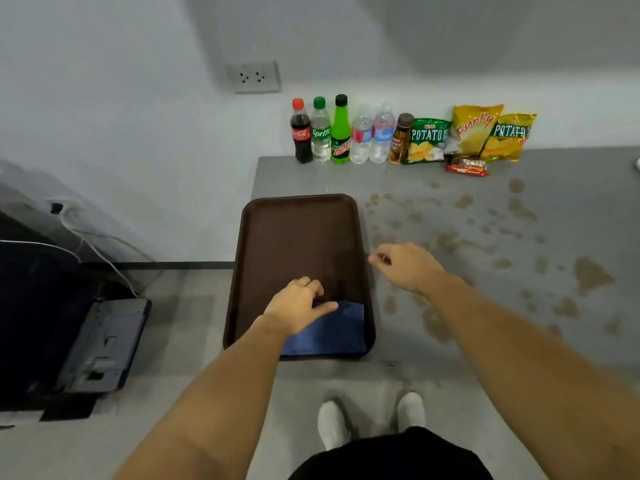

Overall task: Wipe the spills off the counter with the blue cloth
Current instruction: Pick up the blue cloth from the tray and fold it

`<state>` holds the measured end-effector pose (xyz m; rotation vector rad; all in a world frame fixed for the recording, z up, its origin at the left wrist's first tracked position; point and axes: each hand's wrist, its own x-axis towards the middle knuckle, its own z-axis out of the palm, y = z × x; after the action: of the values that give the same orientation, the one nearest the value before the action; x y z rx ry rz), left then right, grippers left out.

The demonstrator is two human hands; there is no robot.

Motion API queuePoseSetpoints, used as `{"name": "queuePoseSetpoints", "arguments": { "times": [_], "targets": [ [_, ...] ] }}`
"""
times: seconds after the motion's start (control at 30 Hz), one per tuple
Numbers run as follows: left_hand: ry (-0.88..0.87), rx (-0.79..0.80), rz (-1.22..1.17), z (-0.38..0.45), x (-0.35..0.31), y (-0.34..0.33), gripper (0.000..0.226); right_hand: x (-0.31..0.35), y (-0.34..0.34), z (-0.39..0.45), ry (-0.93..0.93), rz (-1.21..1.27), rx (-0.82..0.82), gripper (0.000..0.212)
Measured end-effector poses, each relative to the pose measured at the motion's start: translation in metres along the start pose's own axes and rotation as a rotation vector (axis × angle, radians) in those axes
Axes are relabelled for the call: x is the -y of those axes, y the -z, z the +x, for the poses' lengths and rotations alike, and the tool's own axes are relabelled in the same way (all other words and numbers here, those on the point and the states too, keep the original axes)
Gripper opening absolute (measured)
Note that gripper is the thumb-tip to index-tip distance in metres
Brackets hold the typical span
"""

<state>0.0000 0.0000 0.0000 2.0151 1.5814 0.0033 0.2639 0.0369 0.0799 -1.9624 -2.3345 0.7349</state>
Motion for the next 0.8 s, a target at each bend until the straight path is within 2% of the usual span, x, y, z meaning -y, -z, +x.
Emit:
{"name": "queuePoseSetpoints", "arguments": {
  "times": [0.1, 0.2, 0.47, 0.63, 0.8],
  "targets": [
    [-0.108, 0.015, 0.233, -0.001, 0.0, -0.007, 0.074, -0.005, -0.003, 0.001, -0.043, 0.037, 0.015, 0.035],
    [-0.194, -0.011, 0.362, -0.002, 0.002, -0.016, 0.081, -0.007, -0.008, 0.002, -0.068, 0.04, 0.033, 0.039],
    [-0.351, -0.075, 0.493, -0.006, 0.009, -0.031, 0.058, -0.012, -0.019, 0.008, -0.075, 0.013, 0.033, 0.047],
    [-0.4, -0.105, 0.408, -0.009, 0.01, -0.031, 0.045, -0.013, -0.019, 0.012, -0.065, 0.036, 0.006, 0.048],
    [-0.187, -0.147, 0.164, -0.001, 0.007, -0.009, 0.047, -0.011, -0.018, 0.011, -0.078, 0.057, 0.001, 0.049]
  ]
}}
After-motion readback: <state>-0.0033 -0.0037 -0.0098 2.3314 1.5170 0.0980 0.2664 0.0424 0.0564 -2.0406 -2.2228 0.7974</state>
